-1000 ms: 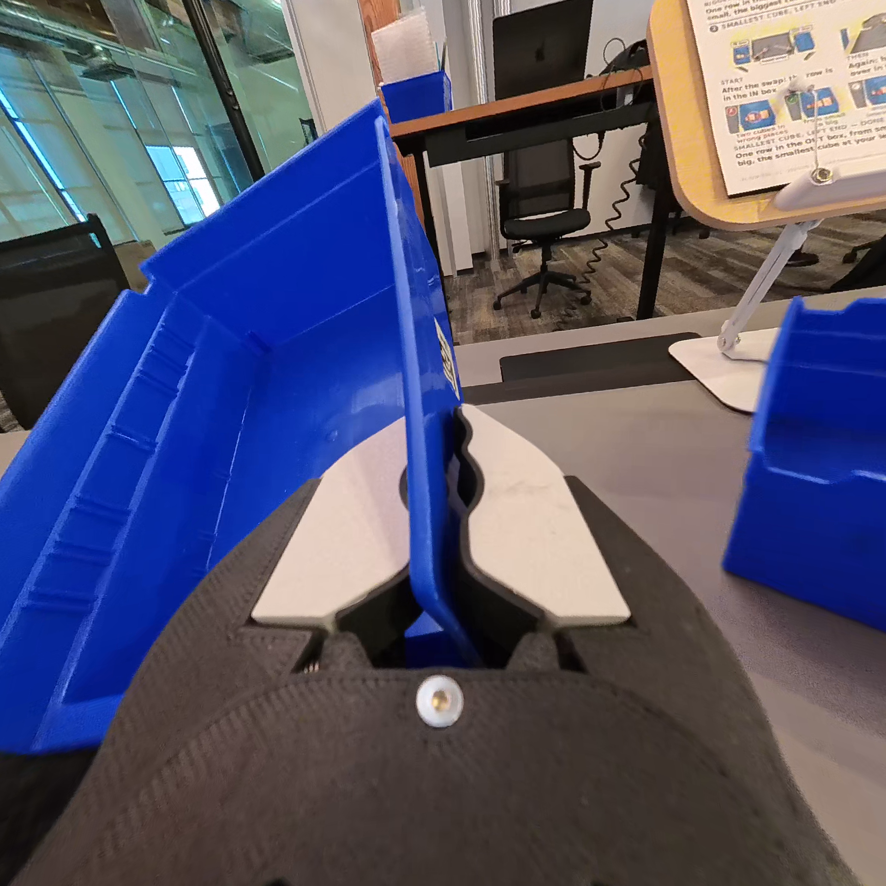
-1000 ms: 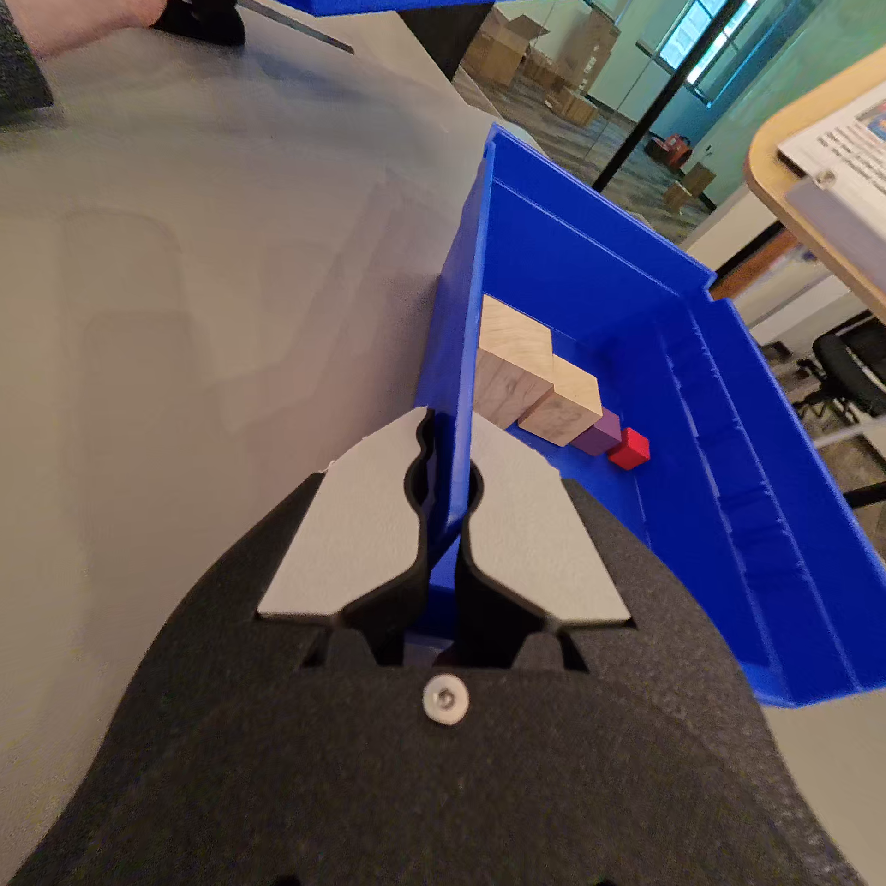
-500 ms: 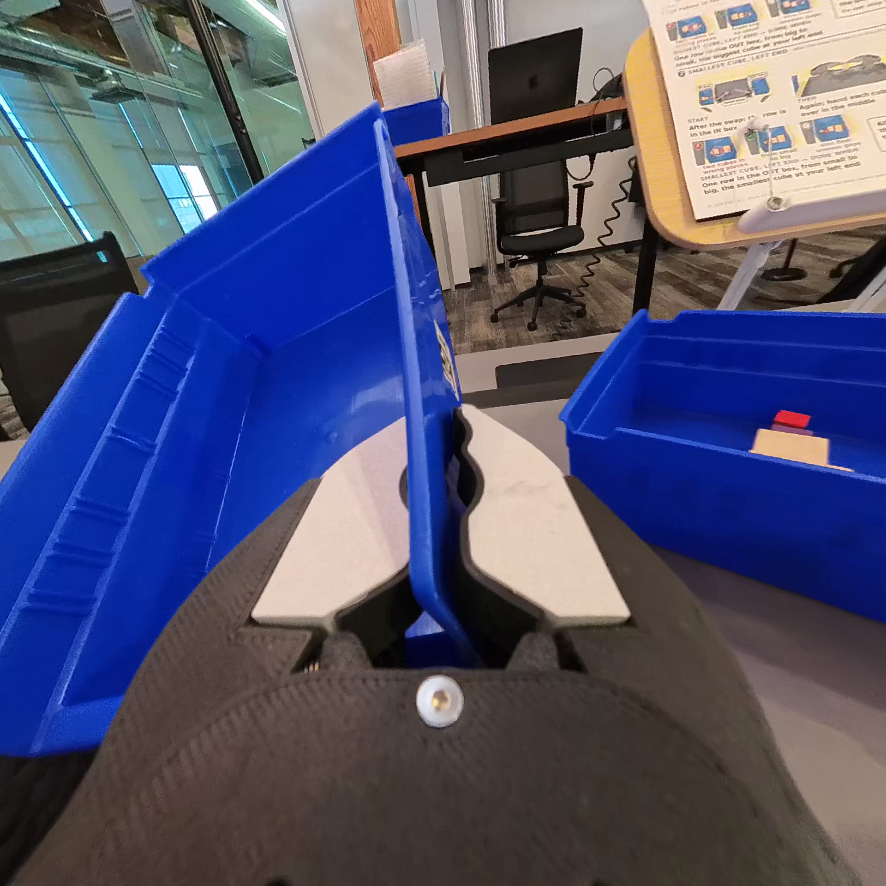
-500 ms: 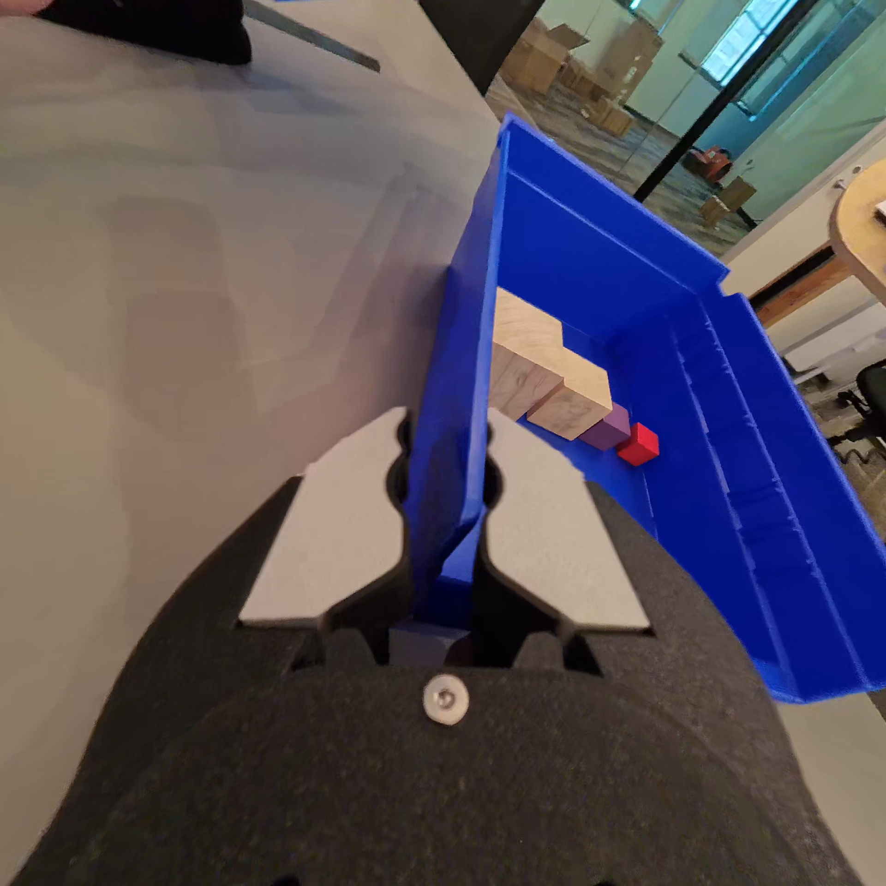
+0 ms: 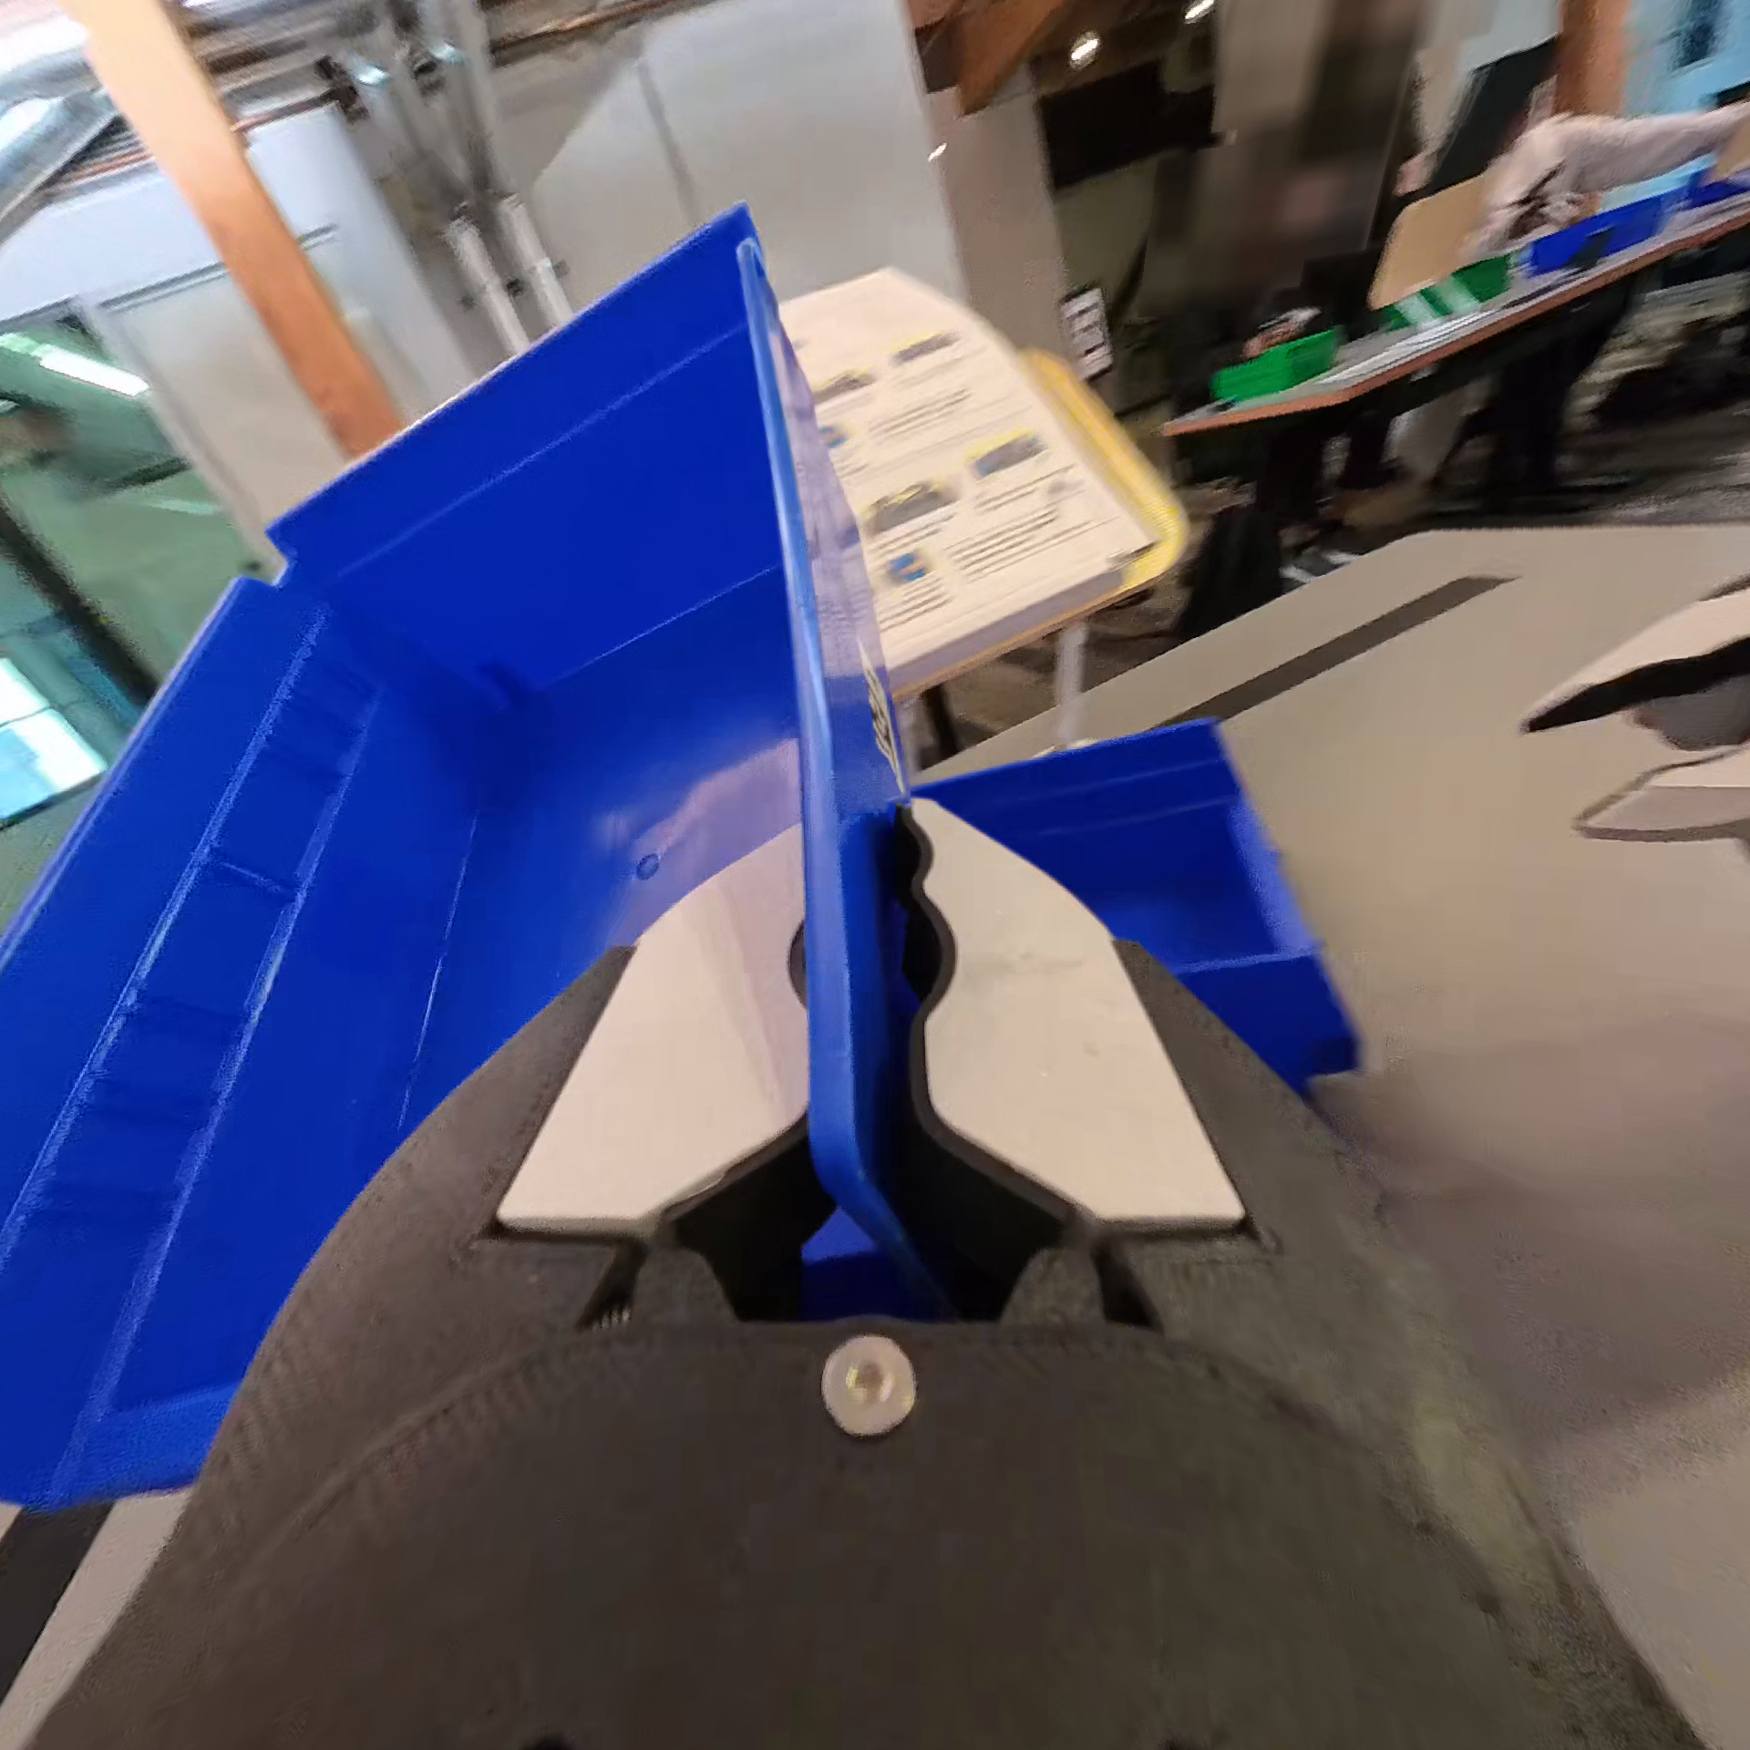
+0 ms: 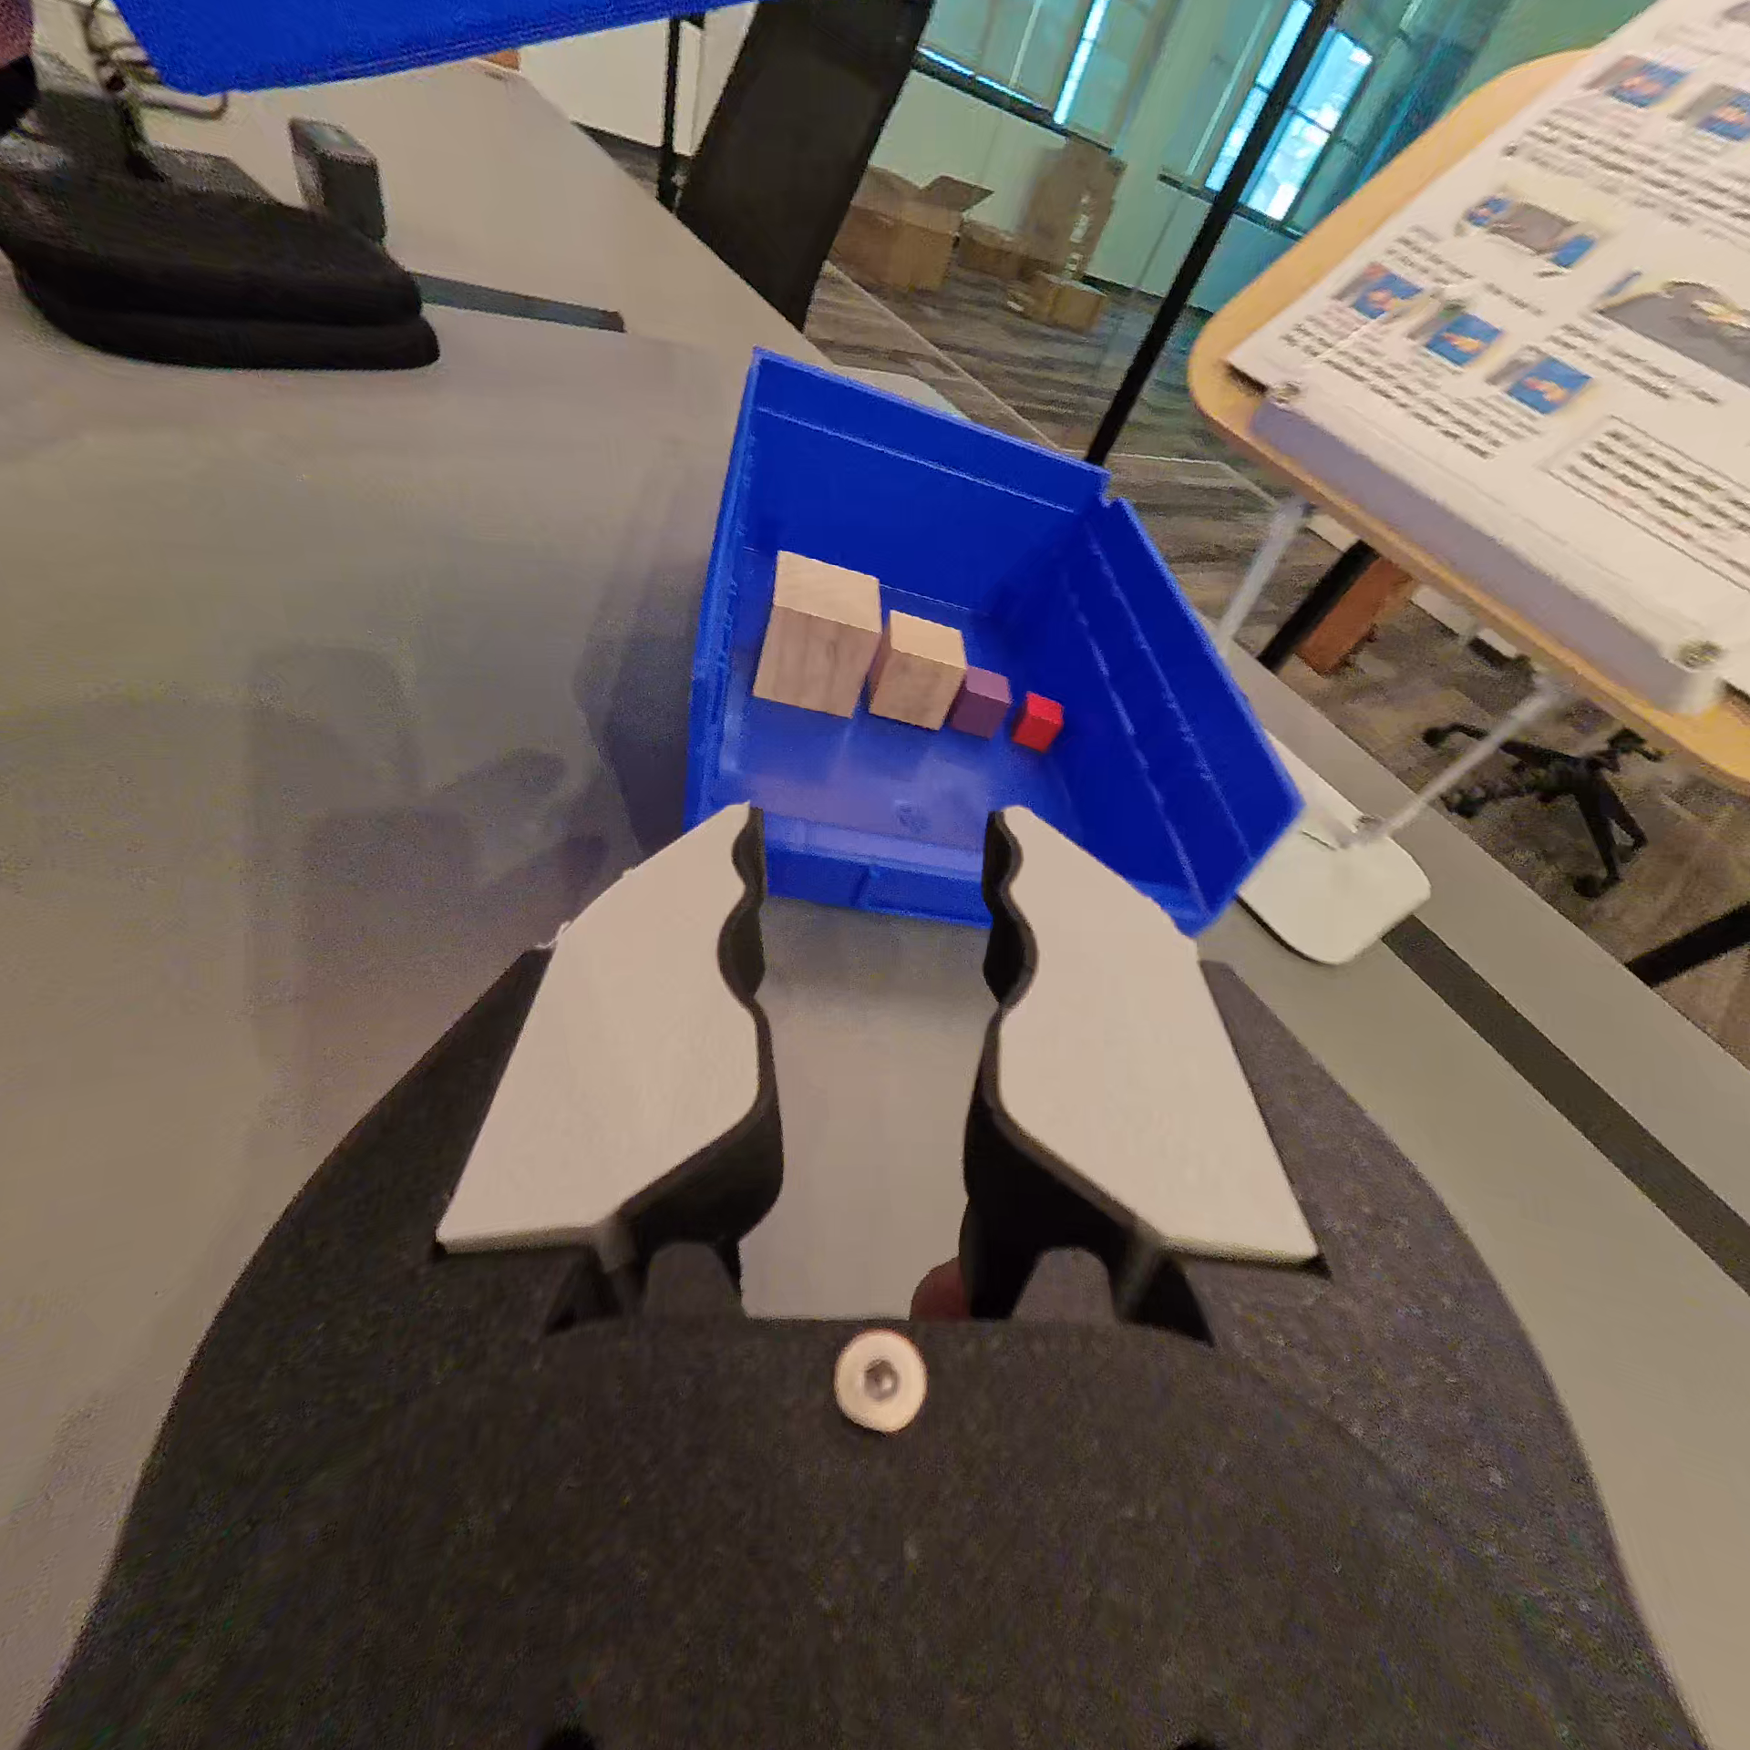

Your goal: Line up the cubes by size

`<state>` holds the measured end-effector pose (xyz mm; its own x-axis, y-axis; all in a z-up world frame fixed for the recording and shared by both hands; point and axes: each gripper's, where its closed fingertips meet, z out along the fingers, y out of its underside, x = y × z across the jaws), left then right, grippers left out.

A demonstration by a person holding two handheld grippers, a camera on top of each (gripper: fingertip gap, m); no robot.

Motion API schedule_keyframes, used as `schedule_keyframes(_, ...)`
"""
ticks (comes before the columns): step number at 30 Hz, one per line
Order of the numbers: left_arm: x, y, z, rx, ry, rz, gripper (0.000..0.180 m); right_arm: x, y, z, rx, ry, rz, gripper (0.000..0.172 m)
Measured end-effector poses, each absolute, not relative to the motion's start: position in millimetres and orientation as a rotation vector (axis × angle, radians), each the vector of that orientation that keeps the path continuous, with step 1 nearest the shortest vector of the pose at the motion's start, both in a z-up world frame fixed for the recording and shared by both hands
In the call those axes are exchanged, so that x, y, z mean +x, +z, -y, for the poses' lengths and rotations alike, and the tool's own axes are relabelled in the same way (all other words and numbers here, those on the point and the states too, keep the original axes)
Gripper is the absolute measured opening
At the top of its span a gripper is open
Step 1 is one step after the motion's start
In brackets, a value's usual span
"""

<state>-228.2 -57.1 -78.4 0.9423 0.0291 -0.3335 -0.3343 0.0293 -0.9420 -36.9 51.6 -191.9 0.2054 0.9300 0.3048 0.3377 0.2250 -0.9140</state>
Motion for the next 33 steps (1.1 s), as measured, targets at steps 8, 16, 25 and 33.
schedule_keyframes(8,-71.3,-103.7,34.0,-1.550,0.065,-0.605,0.008,64.1,-146.4,-62.4,-1.385,0.617,1.076,0.042)
schedule_keyframes(16,43.3,-158.6,27.2,-1.562,-0.108,-0.889,0.008,204.4,-144.2,-95.5,-1.494,0.371,0.805,0.037)
schedule_keyframes(25,101.0,-206.8,27.3,-1.611,-0.279,-1.126,0.008,219.4,-107.2,-47.4,-1.348,0.376,0.873,0.041)
schedule_keyframes(33,109.8,-253.0,25.2,-1.658,-0.330,-1.194,0.008,150.5,-175.8,-13.2,-1.401,0.434,1.349,0.051)
